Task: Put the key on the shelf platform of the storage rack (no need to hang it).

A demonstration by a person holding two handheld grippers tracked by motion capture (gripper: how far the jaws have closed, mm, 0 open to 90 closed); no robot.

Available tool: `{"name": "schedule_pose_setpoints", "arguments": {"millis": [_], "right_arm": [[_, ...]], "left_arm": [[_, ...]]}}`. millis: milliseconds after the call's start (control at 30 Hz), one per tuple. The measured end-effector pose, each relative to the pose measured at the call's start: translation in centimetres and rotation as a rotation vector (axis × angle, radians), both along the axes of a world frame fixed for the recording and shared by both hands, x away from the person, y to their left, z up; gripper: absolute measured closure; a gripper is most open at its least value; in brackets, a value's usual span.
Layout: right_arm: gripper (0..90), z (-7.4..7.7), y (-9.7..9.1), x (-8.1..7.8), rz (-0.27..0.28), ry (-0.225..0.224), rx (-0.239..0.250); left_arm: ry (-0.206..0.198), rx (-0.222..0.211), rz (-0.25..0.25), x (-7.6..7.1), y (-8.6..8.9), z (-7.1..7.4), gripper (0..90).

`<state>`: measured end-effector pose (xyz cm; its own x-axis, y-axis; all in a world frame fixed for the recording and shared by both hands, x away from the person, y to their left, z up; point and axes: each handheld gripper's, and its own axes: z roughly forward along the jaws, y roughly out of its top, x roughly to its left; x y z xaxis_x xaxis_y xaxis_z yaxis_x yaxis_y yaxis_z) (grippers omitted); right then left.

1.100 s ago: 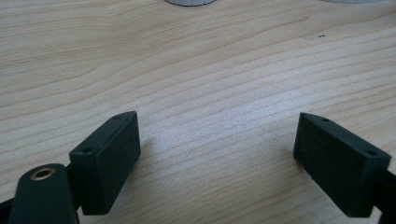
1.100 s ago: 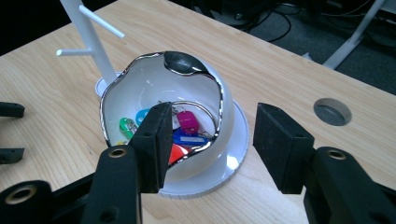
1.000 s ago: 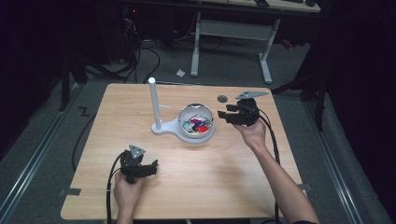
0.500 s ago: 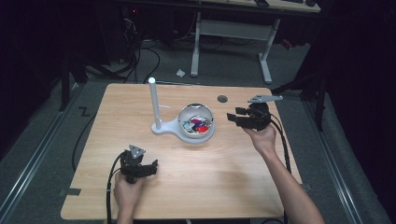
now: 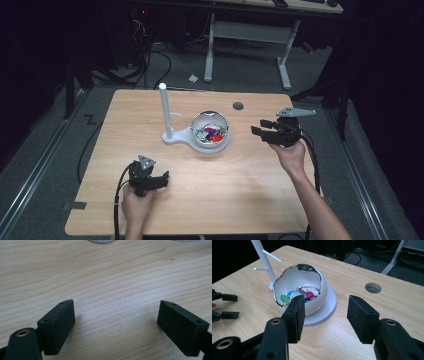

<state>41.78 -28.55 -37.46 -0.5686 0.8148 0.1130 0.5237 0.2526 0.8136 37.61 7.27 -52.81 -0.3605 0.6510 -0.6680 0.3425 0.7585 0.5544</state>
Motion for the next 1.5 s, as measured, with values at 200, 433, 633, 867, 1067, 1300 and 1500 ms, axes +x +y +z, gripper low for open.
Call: {"name": "schedule_pose_setpoints", "arguments": {"millis": [200, 433, 633, 867, 1067, 1300, 1500], "right_arm": [[49.2, 0.1, -0.4, -1.3, -0.009, -0.016, 0.013], [49.0, 0.3, -1.0, -2.2, -0.009, -0.016, 0.01], [49.1, 0.1, -1.2, -3.3, -0.008, -0.018, 0.009], [48.9, -0.3, -1.5, -4.4, -0.018, -0.006, -0.016], [49.3, -1.3, -1.7, -5.3, -0.025, -0.001, -0.015], [49.2, -2.5, -1.7, -6.0, -0.03, 0.016, -0.017], [48.7, -3.7, -1.5, -6.2, -0.029, 0.031, -0.018]], "left_arm": [[0.0, -0.001, 0.001, 0.0, 0.0, 0.0, 15.1], [0.0, -0.001, 0.0, 0.0, 0.0, 0.0, 15.1], [0.002, -0.007, 0.008, 0.0, -0.1, 0.0, 15.1], [0.004, -0.012, 0.013, 0.0, -0.1, 0.1, 15.1], [0.004, -0.011, 0.013, 0.0, -0.1, 0.1, 15.1], [0.004, -0.011, 0.013, 0.0, -0.1, 0.0, 15.1], [0.004, -0.011, 0.013, 0.0, -0.1, 0.1, 15.1]]}}
